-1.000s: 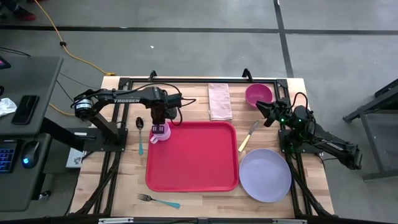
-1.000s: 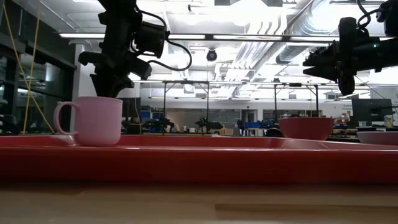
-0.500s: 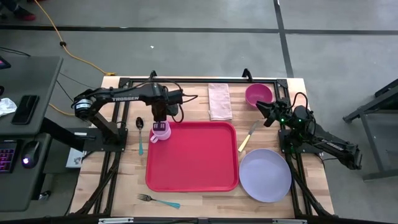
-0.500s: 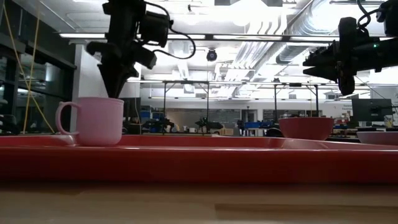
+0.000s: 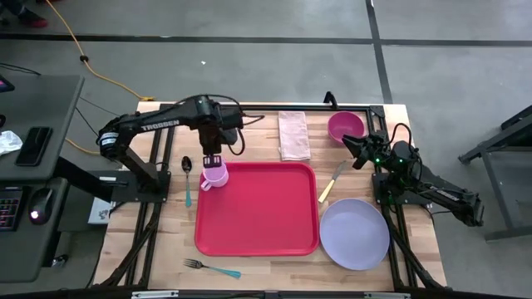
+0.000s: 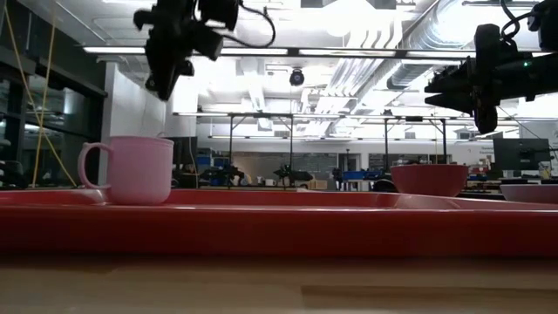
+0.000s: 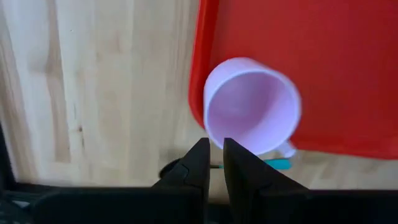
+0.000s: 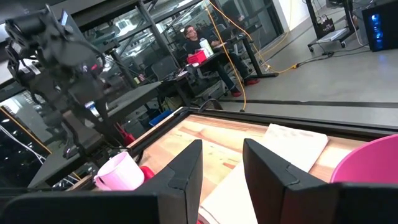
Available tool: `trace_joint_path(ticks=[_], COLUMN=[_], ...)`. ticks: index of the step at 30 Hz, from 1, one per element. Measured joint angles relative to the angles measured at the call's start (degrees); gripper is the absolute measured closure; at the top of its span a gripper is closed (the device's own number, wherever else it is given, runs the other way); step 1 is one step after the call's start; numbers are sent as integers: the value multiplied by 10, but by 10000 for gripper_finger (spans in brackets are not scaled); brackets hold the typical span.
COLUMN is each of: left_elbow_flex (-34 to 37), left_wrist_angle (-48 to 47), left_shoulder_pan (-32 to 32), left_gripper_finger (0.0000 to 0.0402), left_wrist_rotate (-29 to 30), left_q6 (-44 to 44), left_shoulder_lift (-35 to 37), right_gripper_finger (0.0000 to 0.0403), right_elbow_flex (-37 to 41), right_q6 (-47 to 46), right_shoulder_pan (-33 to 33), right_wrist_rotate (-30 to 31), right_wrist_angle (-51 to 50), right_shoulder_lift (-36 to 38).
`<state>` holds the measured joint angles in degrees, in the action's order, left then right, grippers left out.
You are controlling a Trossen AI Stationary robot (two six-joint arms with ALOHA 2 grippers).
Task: Set up tray
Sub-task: Put the blue plate on the red serving tray to the bottom right of the purple mug
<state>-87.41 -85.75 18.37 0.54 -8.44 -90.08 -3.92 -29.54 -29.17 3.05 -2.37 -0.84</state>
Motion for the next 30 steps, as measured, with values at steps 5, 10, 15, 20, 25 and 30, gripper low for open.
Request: trace_joint_path(ticks=[5, 10, 15, 20, 25, 30], left_elbow_flex=[-56, -69, -68, -68, -68, -68], left_wrist_angle=[-42, -42, -42, -38, -29, -10], left_shoulder_pan=[0, 0, 0, 0, 0, 0], left_gripper_finger=[329, 328, 329, 332, 333, 333], left_wrist_rotate=[-2, -16, -16, -19, -32, -55], left_q6=[32, 67, 111, 146, 164, 165], left_shoulder_lift=[7, 52, 110, 159, 199, 229], right_gripper_finger=[308, 308, 308, 308, 308, 308], right_elbow_flex=[0, 0, 0, 0, 0, 0], right_q6=[0, 0, 0, 0, 0, 0], right_shoulder_pan=[0, 0, 0, 0, 0, 0], right_wrist_rotate=[0, 0, 0, 0, 0, 0], right_wrist_angle=[0, 0, 0, -2, -2, -2], right_shoulder_lift=[0, 0, 0, 0, 0, 0])
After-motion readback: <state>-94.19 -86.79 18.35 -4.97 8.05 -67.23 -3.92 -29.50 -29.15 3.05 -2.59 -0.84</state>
